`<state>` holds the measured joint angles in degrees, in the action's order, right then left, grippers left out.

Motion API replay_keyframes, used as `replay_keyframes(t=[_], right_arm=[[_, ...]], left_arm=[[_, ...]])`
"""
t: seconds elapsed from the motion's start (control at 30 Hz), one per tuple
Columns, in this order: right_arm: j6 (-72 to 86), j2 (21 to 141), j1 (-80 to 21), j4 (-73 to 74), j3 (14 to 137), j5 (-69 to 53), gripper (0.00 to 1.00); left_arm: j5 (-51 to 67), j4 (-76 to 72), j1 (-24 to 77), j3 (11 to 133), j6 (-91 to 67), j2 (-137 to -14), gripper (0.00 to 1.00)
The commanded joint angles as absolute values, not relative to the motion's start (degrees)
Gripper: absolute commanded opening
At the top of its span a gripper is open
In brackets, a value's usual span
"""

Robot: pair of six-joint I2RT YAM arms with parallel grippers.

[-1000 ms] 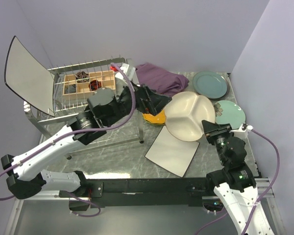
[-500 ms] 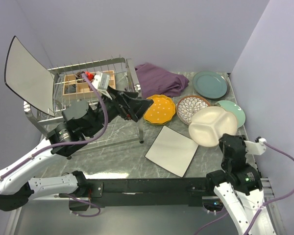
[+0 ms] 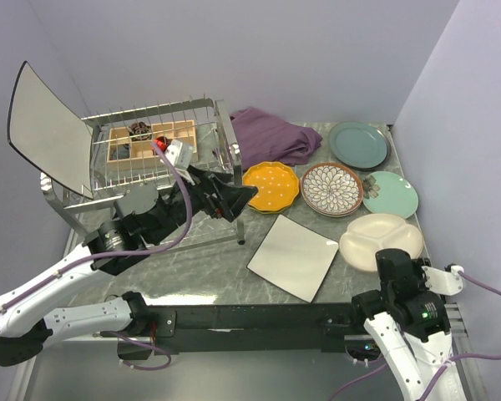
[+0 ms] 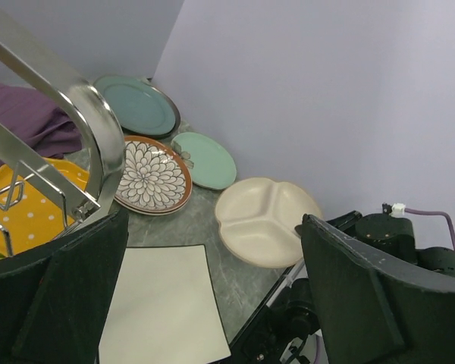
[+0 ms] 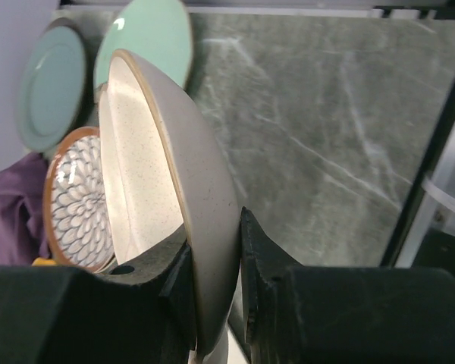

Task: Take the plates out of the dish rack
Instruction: Place the plate at the corner of the board.

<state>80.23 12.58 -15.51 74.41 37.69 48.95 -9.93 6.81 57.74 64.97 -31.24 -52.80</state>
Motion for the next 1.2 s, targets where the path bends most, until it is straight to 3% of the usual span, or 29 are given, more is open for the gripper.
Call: replay_keyframes(t=[0.0, 0.27, 0.43, 0.67, 0.73, 0.93, 1.17], right_arm=[[93.51, 12.3, -15.56, 71.01, 37.97, 58.26, 0.0], [105.02, 12.04, -15.64, 79.54, 34.99, 60.82, 0.0], [101.69, 11.6, -15.64, 75.06, 31.73, 61.09, 0.0], [110.73, 19.93, -15.64, 80.24, 32.78, 61.61, 0.0], [112.84, 23.01, -15.64, 81.03, 33.13, 61.87, 0.06], [120.41, 27.42, -15.56, 82.53, 31.64, 64.07, 0.05], [119.62, 25.84, -14.41, 80.43, 30.59, 64.16, 0.2]], left_arm=[[-9.41, 2.81, 58.01, 63.02, -32.43, -50.02, 0.99], [-8.96, 2.11, 58.01, 61.0, -34.72, -46.58, 0.99], [-10.11, 2.72, 58.01, 60.38, -34.98, -45.0, 0.99], [-11.69, 4.22, 58.01, 60.56, -34.98, -42.72, 0.99], [-12.22, 4.65, 58.01, 60.38, -35.16, -42.02, 0.99], [-13.88, 5.8, 58.01, 59.15, -34.8, -38.94, 0.99], [-14.24, 5.62, 58.01, 58.8, -35.51, -36.56, 0.99]])
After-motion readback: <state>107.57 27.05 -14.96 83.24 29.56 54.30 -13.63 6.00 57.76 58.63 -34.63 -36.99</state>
